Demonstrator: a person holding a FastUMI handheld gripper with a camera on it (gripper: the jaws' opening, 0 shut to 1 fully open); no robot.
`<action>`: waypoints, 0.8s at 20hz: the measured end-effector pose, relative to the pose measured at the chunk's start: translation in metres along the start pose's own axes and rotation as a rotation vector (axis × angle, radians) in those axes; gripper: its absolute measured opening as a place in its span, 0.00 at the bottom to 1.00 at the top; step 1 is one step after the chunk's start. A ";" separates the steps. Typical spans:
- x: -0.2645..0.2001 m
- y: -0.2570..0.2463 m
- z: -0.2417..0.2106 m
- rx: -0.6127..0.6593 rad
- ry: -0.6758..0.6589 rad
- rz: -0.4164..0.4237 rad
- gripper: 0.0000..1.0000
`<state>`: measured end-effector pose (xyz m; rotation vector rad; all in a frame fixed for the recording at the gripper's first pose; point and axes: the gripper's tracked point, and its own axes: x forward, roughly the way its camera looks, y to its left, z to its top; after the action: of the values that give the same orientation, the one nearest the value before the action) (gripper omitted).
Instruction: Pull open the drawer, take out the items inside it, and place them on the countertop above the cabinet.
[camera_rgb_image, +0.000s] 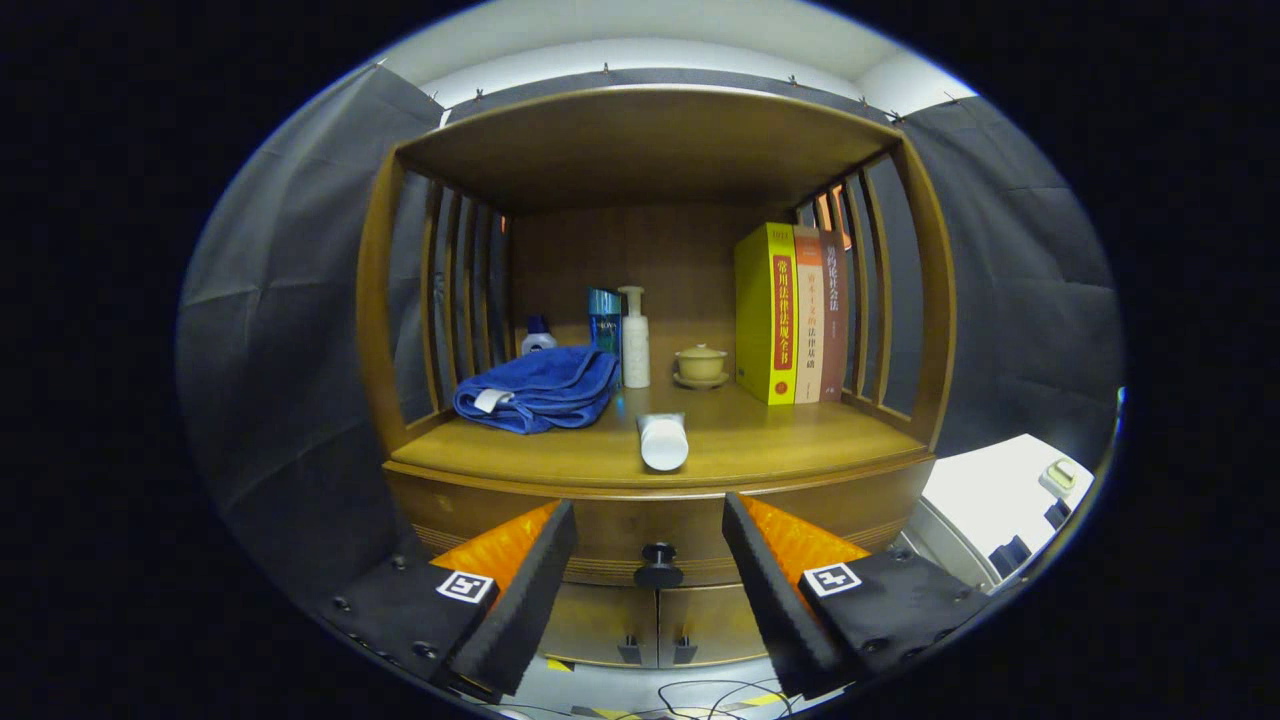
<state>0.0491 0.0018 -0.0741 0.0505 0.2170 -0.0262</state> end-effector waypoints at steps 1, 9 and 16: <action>-0.009 0.002 0.011 0.009 -0.014 0.005 0.97; -0.070 0.002 0.061 -0.041 -0.158 -0.022 0.97; -0.081 -0.001 0.046 0.012 -0.137 -0.021 0.96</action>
<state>-0.0204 0.0001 -0.0118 0.0576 0.0808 -0.0519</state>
